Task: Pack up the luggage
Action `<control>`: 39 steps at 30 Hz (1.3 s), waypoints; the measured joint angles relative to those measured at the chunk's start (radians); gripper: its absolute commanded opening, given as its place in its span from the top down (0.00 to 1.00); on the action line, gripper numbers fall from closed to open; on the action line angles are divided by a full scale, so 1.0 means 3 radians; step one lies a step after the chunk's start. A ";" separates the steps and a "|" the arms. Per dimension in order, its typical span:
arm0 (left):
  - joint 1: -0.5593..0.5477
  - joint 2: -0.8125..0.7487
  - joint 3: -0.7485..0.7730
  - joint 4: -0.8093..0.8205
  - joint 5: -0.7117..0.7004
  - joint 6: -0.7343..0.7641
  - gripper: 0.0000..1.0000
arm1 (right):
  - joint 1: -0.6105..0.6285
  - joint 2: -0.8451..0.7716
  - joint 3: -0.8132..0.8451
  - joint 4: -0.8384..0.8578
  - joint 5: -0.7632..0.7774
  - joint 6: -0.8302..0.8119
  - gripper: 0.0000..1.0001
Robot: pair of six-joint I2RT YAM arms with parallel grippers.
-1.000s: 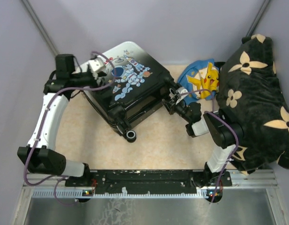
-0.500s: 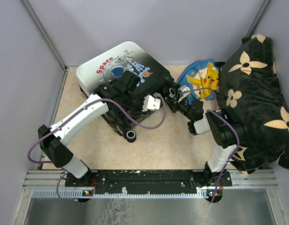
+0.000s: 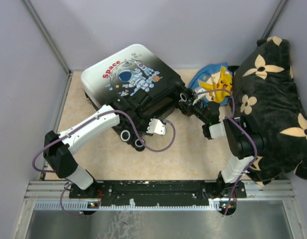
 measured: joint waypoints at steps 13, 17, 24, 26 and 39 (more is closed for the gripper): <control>-0.0015 -0.0029 -0.0064 -0.0088 -0.0284 0.0252 0.68 | -0.0399 0.0324 0.0404 -0.0024 -0.0472 -0.0225 1.00; -0.0018 -0.0071 -0.0125 -0.0045 -0.0319 0.0309 0.69 | -0.0514 0.0576 0.0726 0.0024 -0.0731 -0.0217 1.00; -0.0013 -0.0080 -0.0149 -0.0046 -0.0327 0.0387 0.70 | -0.0638 0.0971 0.1264 0.0038 -0.1291 -0.0167 1.00; -0.0006 -0.0080 -0.0150 -0.0050 -0.0308 0.0404 0.71 | -0.0656 0.1106 0.1453 0.0029 -0.1428 -0.0155 1.00; 0.0116 0.0004 -0.0075 -0.0127 0.0009 0.0470 0.69 | -0.0732 0.1943 0.2675 0.0042 -0.2389 0.0443 1.00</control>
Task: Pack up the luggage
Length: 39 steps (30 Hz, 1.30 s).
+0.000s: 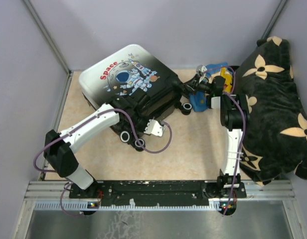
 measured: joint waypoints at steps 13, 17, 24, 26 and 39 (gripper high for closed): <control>0.0879 0.0437 0.1179 0.0092 0.1166 -0.1221 0.10 | 0.0137 0.0118 -0.0099 0.0417 0.0277 0.0403 1.00; 0.1511 0.0282 0.1342 0.0459 0.1223 -0.1821 0.08 | 0.0160 0.0029 -0.0301 0.0537 0.0446 0.0421 1.00; 0.2661 0.0226 0.1277 0.0923 0.1330 -0.2848 0.07 | 0.0178 -0.0165 -0.0694 0.0699 0.0512 0.0462 1.00; 0.3101 0.0228 0.1227 0.1036 0.1300 -0.3058 0.06 | 0.0173 -0.0224 -0.0818 0.0749 0.0510 0.0502 1.00; 0.3815 0.0510 0.0577 0.1663 0.2000 -0.3676 0.14 | 0.0434 -0.1026 -0.1827 0.0453 0.0542 0.0275 1.00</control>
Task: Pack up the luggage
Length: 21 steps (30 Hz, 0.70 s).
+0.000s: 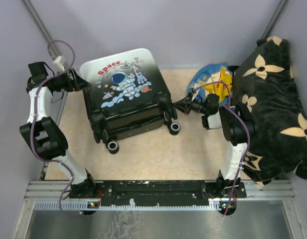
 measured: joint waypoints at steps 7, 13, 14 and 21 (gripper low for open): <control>0.0076 0.0631 0.0286 0.0420 0.0559 0.0019 0.25 | 0.0501 -0.0865 -0.0440 -0.1144 0.0575 -0.0651 1.00; -0.0291 0.1021 0.0773 0.0701 0.0487 0.0013 0.27 | 0.0689 -0.1530 -0.0821 -0.1682 0.0928 -0.0932 1.00; -0.0380 0.1076 0.0866 0.0743 0.0401 0.0011 0.27 | 0.0715 -0.1574 -0.0853 -0.1717 0.0982 -0.0946 1.00; -0.0800 0.1551 0.1787 0.0673 -0.0245 0.0104 0.17 | 0.0970 -0.1600 -0.0885 -0.1675 0.1361 -0.0886 1.00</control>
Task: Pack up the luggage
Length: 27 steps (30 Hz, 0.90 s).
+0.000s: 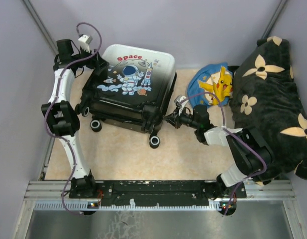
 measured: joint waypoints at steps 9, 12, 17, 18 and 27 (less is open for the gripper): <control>-0.0127 -0.0778 -0.0529 -0.0675 -0.0557 0.0662 0.10 | 0.0145 0.0146 -0.0050 0.0370 0.0206 0.0256 1.00; -0.0262 -0.1507 -0.1100 -0.0956 -0.0595 0.0748 0.09 | 0.0243 0.0280 -0.0043 0.0591 0.0282 0.0312 1.00; -0.0443 -0.2317 -0.1448 -0.1350 -0.0547 0.0819 0.10 | 0.0412 0.0570 0.0099 0.0885 0.0320 0.0411 1.00; -0.0453 -0.2415 -0.1503 -0.1451 -0.0549 0.0860 0.11 | 0.0441 0.0614 0.0140 0.0902 0.0323 0.0426 1.00; -0.0931 -0.2976 -0.2696 -0.2005 -0.0852 0.0946 0.10 | 0.0673 0.1022 0.0576 0.0974 0.0375 0.0515 1.00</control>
